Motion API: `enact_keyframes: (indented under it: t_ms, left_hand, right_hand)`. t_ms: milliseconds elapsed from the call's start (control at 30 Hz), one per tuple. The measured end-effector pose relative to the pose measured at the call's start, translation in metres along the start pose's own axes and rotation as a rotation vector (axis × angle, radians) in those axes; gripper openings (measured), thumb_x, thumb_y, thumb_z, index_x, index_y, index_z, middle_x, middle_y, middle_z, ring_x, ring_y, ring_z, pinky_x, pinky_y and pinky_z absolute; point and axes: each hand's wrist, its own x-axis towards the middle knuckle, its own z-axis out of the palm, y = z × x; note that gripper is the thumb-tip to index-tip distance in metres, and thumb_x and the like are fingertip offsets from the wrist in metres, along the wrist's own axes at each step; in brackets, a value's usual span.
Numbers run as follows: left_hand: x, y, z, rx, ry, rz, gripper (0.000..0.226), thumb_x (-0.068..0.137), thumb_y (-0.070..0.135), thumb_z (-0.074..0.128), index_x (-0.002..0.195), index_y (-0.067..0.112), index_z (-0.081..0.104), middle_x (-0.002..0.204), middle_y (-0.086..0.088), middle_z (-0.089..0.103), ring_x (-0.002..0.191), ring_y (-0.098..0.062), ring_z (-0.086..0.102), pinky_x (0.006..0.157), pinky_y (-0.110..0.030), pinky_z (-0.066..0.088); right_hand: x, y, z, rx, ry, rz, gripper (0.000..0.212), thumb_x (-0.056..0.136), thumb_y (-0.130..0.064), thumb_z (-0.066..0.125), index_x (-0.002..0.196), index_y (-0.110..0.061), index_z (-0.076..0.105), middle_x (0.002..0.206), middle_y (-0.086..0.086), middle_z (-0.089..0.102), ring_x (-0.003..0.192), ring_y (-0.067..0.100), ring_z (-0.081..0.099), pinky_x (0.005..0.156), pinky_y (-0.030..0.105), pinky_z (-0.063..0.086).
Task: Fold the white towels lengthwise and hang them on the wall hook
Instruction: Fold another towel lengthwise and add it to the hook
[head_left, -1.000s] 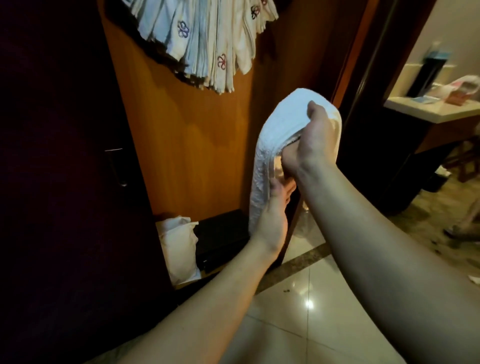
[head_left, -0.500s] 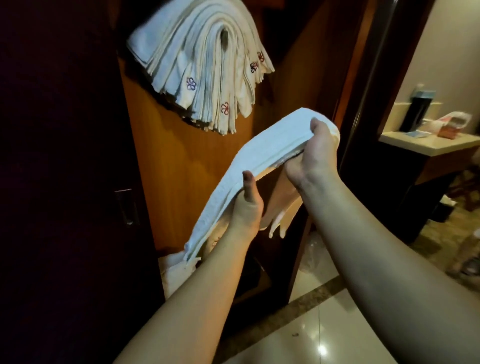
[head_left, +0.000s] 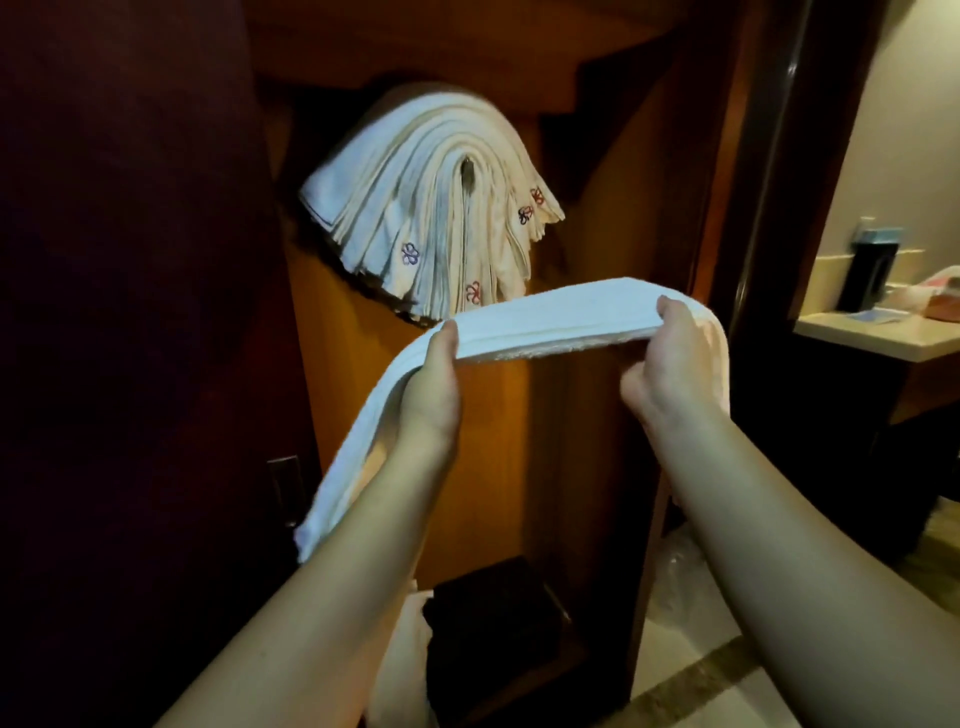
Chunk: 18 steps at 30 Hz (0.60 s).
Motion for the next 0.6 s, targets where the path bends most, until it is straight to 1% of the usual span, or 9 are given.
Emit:
enact_keyframes:
  t_ms: [67,133,200,233,300,400,467,500,600]
  left_hand:
    - [0.011,0.011,-0.006,0.046,-0.026,-0.006,0.051,0.079,0.073,0.055,0.101,0.030,0.071,0.111,0.001,0.070,0.108,-0.020,0.062,0.105,-0.045,0.044]
    - [0.024,0.022,-0.010,0.029,-0.039,0.003,0.050,0.079,0.071,0.057,0.102,0.028,0.071,0.109,0.000,0.072,0.106,-0.021,0.065,0.103,-0.044,0.046]
    - [0.037,0.036,-0.009,-0.011,-0.025,0.045,0.047,0.083,0.066,0.060,0.105,0.025,0.070,0.114,0.000,0.070,0.106,-0.017,0.063,0.102,-0.036,0.044]
    - [0.044,0.042,-0.008,-0.016,-0.025,0.069,0.038,0.089,0.059,0.059,0.105,0.026,0.067,0.114,0.000,0.068,0.103,-0.014,0.062,0.096,-0.032,0.043]
    - [0.057,0.056,-0.005,0.009,-0.037,0.125,0.026,0.097,0.051,0.055,0.103,0.028,0.065,0.109,0.000,0.067,0.100,-0.013,0.061,0.089,-0.032,0.044]
    - [0.072,0.072,-0.002,0.130,-0.051,0.235,0.025,0.098,0.051,0.052,0.095,0.031,0.066,0.095,0.004,0.066,0.092,-0.010,0.060,0.083,-0.032,0.044]
    - [0.091,0.082,0.003,0.168,-0.054,0.273,0.027,0.098,0.053,0.051,0.096,0.031,0.067,0.094,0.005,0.066,0.087,-0.007,0.059,0.077,-0.026,0.044]
    - [0.102,0.085,0.005,0.185,-0.063,0.279,0.027,0.098,0.054,0.051,0.098,0.031,0.066,0.099,0.005,0.067,0.090,-0.007,0.060,0.077,-0.024,0.043]
    - [0.136,0.102,0.016,0.230,-0.061,0.323,0.037,0.096,0.059,0.051,0.109,0.028,0.067,0.116,0.005,0.067,0.108,-0.012,0.058,0.093,-0.031,0.040]
  right_hand:
    - [0.010,-0.003,0.007,-0.065,-0.007,-0.052,0.032,0.096,-0.020,0.060,0.126,-0.009,0.052,0.103,-0.001,0.067,0.094,0.007,0.066,0.085,0.021,0.049]
    - [0.019,-0.005,0.014,-0.135,-0.048,-0.072,0.031,0.096,-0.023,0.059,0.124,-0.010,0.054,0.105,-0.002,0.067,0.097,0.007,0.065,0.091,0.023,0.048]
    - [0.029,-0.006,0.019,-0.224,-0.084,-0.099,0.015,0.097,-0.026,0.057,0.109,-0.017,0.057,0.101,-0.002,0.065,0.101,0.011,0.063,0.101,0.029,0.047]
    - [0.033,-0.006,0.021,-0.281,-0.102,-0.121,0.006,0.098,-0.028,0.056,0.098,-0.022,0.056,0.099,-0.002,0.064,0.104,0.013,0.062,0.103,0.032,0.046]
    - [0.043,-0.009,0.028,-0.432,-0.148,-0.201,0.014,0.099,-0.033,0.053,0.088,-0.025,0.054,0.099,-0.003,0.064,0.107,0.017,0.061,0.104,0.038,0.046]
    - [0.068,-0.020,0.040,-0.704,-0.132,-0.384,0.031,0.098,-0.040,0.051,0.107,-0.013,0.063,0.107,0.007,0.067,0.101,0.024,0.061,0.095,0.041,0.048]
    - [0.089,-0.027,0.052,-0.832,-0.139,-0.479,0.049,0.097,-0.044,0.050,0.123,-0.005,0.064,0.122,0.013,0.066,0.114,0.030,0.059,0.105,0.043,0.042]
    - [0.099,-0.029,0.057,-0.876,-0.164,-0.500,0.054,0.097,-0.046,0.048,0.127,-0.004,0.063,0.130,0.015,0.063,0.121,0.032,0.056,0.110,0.042,0.038]
    - [0.140,-0.033,0.085,-0.925,-0.237,-0.511,0.056,0.100,-0.045,0.044,0.134,-0.002,0.059,0.140,0.018,0.055,0.131,0.031,0.048,0.110,0.035,0.030]
